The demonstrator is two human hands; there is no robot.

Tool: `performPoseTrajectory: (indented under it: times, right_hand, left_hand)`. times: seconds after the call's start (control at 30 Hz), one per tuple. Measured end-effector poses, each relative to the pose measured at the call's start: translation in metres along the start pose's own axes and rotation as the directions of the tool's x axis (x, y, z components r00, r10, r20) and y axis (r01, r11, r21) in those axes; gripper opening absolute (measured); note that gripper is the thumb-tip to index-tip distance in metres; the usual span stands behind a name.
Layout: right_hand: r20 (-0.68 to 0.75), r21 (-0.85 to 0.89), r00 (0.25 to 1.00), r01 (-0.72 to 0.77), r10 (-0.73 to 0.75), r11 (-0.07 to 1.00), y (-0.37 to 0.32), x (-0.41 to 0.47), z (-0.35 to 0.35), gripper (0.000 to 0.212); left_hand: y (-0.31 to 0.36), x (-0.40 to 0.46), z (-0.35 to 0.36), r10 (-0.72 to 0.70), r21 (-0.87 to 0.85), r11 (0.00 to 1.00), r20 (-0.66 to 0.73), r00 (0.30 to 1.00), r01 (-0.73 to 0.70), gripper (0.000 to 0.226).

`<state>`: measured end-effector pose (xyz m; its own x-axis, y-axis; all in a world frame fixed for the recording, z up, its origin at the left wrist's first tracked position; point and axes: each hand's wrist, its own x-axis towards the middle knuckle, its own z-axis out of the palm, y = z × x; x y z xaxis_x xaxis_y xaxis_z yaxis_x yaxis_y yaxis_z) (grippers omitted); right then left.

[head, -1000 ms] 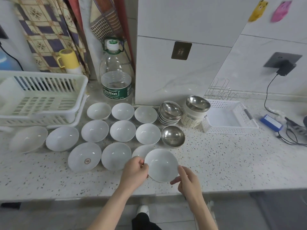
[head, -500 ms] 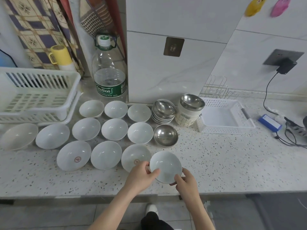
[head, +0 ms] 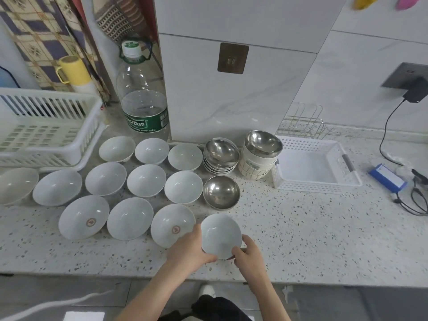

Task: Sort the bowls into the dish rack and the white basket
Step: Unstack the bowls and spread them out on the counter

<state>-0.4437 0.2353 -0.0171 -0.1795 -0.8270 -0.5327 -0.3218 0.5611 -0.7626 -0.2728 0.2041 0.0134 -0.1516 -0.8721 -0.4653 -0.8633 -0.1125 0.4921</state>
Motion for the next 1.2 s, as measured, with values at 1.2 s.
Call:
performPoseTrajectory:
  times: [1.2]
  right_hand:
    - [0.293, -0.261, 0.955, 0.123, -0.042, 0.957, -0.011, 0.025, -0.020, 0.052]
  left_hand:
    - [0.006, 0.003, 0.013, -0.093, -0.115, 0.990, -0.052, 0.994, 0.086, 0.100]
